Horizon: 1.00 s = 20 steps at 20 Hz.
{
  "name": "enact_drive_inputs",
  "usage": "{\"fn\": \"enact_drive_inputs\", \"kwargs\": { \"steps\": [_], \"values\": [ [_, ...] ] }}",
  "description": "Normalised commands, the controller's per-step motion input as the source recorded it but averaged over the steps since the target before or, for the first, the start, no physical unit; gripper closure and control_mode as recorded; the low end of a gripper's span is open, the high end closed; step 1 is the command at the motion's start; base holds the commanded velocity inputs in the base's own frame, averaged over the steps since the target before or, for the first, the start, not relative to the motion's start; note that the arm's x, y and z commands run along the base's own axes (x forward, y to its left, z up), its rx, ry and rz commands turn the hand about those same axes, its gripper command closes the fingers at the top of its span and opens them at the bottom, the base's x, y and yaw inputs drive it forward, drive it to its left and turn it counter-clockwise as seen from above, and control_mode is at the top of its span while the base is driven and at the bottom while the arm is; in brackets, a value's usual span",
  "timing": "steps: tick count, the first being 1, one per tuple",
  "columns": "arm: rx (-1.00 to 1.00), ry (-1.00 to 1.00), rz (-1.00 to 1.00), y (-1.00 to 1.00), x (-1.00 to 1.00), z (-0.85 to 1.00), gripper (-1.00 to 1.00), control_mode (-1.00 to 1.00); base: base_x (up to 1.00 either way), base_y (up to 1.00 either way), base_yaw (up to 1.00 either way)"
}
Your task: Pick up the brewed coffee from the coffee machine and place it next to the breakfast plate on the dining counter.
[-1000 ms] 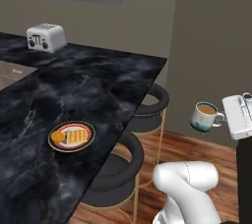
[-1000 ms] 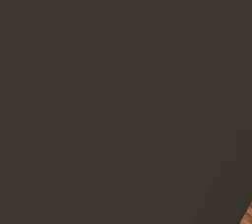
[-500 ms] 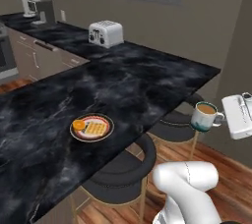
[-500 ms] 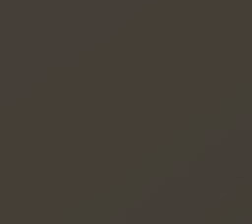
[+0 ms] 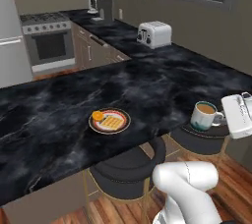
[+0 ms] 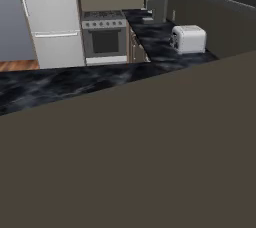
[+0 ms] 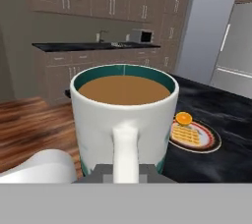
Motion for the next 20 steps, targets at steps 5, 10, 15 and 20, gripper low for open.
{"fn": "enact_drive_inputs", "kwargs": {
  "steps": [5,10,15,20],
  "values": [
    [0.00,0.00,0.00,0.00,0.00,0.00,1.00,1.00,0.78,0.02,0.53],
    [0.00,0.00,0.00,0.00,0.00,0.00,1.00,1.00,0.78,0.00,0.54],
    [0.00,0.00,0.00,0.00,0.00,0.00,1.00,1.00,0.84,0.01,0.47],
    [0.00,0.00,0.00,0.00,0.00,0.00,1.00,1.00,0.82,0.04,0.28]
  ]
}}
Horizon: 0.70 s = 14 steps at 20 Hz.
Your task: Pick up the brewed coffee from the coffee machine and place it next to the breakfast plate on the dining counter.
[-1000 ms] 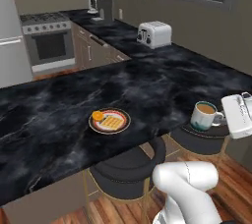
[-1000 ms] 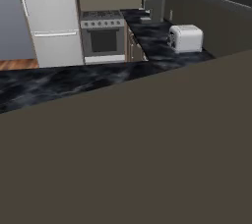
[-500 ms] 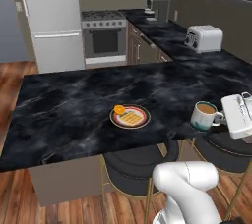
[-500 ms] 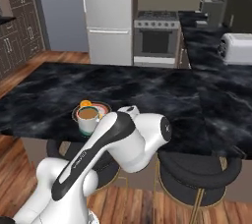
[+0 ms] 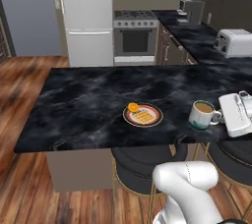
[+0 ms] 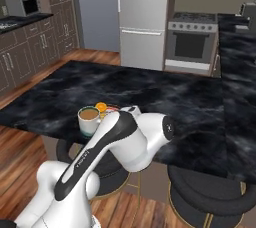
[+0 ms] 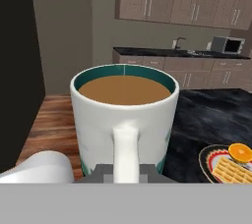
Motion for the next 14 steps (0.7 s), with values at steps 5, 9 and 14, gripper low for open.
{"fn": "enact_drive_inputs", "kwargs": {
  "steps": [5,9,14],
  "values": [
    [0.00,0.00,0.00,0.00,0.00,0.00,1.00,1.00,0.55,0.00,0.08],
    [0.00,0.00,0.00,0.00,0.00,0.00,1.00,1.00,0.44,0.00,0.01],
    [-0.08,0.00,0.00,0.00,0.27,-0.01,1.00,-1.00,0.16,0.00,0.00]
  ]
}}
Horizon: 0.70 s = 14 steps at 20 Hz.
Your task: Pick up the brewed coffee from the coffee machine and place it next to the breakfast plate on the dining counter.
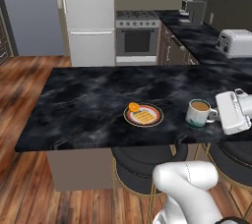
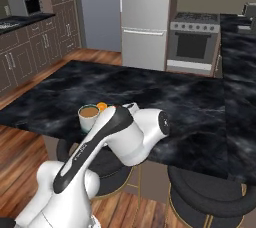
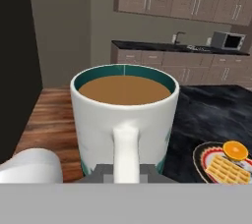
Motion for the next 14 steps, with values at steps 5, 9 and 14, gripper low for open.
{"fn": "enact_drive_inputs", "kwargs": {
  "steps": [5,9,14],
  "values": [
    [-0.04,0.00,0.00,-0.13,0.68,-0.13,1.00,-1.00,0.00,0.00,0.00],
    [0.00,0.00,0.00,-0.31,0.73,-0.16,1.00,-1.00,0.00,0.00,0.00],
    [0.00,0.00,0.00,-0.26,0.68,-0.19,1.00,-1.00,0.00,0.00,0.00]
  ]
}}
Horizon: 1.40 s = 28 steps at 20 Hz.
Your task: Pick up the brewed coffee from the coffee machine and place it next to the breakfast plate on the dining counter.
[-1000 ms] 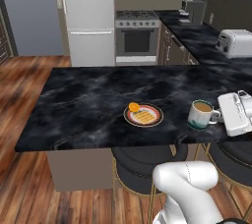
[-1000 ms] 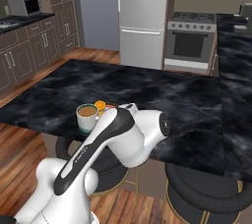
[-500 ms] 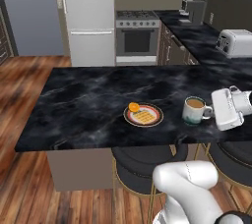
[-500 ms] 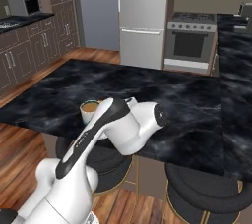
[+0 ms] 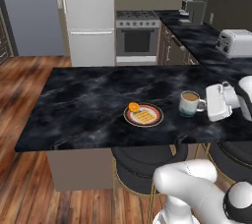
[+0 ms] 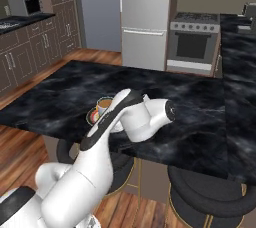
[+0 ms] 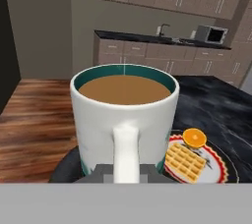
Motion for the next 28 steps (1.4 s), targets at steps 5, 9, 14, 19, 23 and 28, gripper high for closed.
{"fn": "enact_drive_inputs", "kwargs": {
  "steps": [5,9,14,19,23,28],
  "values": [
    [0.00,0.00,0.00,-0.32,0.72,-0.23,1.00,-1.00,0.00,0.00,0.00],
    [0.00,0.00,0.00,-0.38,0.64,-0.22,1.00,-1.00,0.00,0.00,0.00],
    [0.00,0.00,0.00,-0.30,0.56,-0.31,1.00,-1.00,0.00,0.00,0.00],
    [0.00,0.00,0.00,-0.08,0.47,-0.40,1.00,-1.00,0.00,0.00,0.00],
    [0.00,0.00,0.00,-0.01,0.46,-0.44,1.00,-1.00,0.00,0.00,0.00],
    [0.00,0.00,0.00,-0.05,0.45,-0.45,1.00,-1.00,0.00,0.00,0.00]
  ]
}}
